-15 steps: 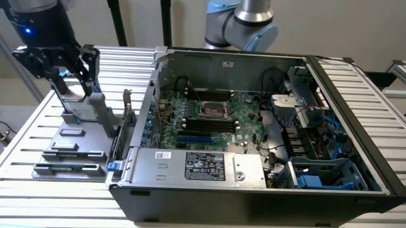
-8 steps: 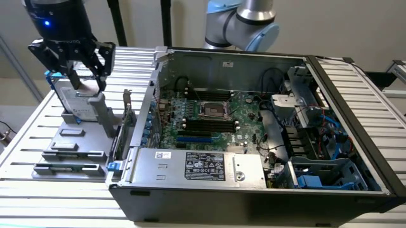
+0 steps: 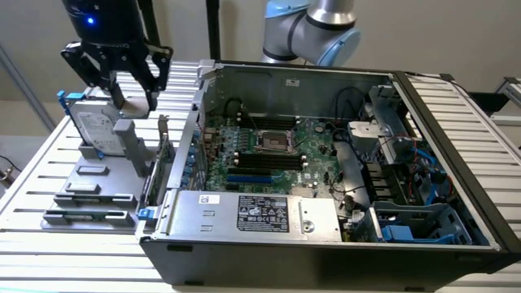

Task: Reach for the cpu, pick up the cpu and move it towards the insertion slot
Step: 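Pick up the cpu and move it towards the insertion slot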

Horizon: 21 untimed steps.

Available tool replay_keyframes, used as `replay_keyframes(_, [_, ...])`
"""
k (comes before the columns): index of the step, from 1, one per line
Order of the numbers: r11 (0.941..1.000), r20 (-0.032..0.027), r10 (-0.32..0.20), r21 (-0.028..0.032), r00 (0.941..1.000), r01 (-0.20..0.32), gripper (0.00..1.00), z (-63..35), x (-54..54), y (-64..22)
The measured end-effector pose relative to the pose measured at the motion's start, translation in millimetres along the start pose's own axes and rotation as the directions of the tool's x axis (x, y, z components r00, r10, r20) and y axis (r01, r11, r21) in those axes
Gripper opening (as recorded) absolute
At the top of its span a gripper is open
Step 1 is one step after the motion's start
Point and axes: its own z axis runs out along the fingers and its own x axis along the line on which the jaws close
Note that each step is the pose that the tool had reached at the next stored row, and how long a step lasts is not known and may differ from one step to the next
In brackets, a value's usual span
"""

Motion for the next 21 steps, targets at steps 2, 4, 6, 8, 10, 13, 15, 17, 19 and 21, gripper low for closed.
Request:
replay_keyframes(2, [1.0, -0.0002, 0.0, -0.0014, 1.0, 0.0, 0.55, -1.9, -8.9, -0.1])
replay_keyframes(4, [1.0, -0.0004, 0.0, -0.0026, 1.0, 0.0, 0.55, -3.3, -17.9, -0.2])
replay_keyframes(6, [1.0, -0.0005, 0.0, -0.0038, 1.0, 0.0, 0.55, -4.6, -26.9, -0.2])
replay_keyframes(8, [1.0, -0.0006, 0.0, -0.005, 1.0, 0.0, 0.55, -5.9, -36.3, -0.3])
replay_keyframes(10, [1.0, -0.0005, 0.0, -0.0063, 1.0, 0.0, 0.55, -6.8, -45.2, -0.4])
replay_keyframes(13, [1.0, -0.0007, 0.0, -0.0091, 1.0, 0.0, 0.55, -7.6, -58.7, -0.6])
replay_keyframes(15, [0.9999, -0.0006, 0.0, -0.0114, 1.0, 0.0, 0.55, -7.8, -67.8, -0.8])
replay_keyframes(17, [0.9999, -0.0005, 0.0, -0.0138, 1.0, 0.0, 0.55, -8.0, -77.0, -0.9])
replay_keyframes(19, [0.9999, -0.0005, 0.0, -0.0173, 1.0, 0.0, 0.55, -8.2, -86.1, -1.0])
replay_keyframes(21, [0.9998, -0.0005, 0.0, -0.0193, 1.0, 0.0, 0.55, -8.4, -95.1, -1.1])
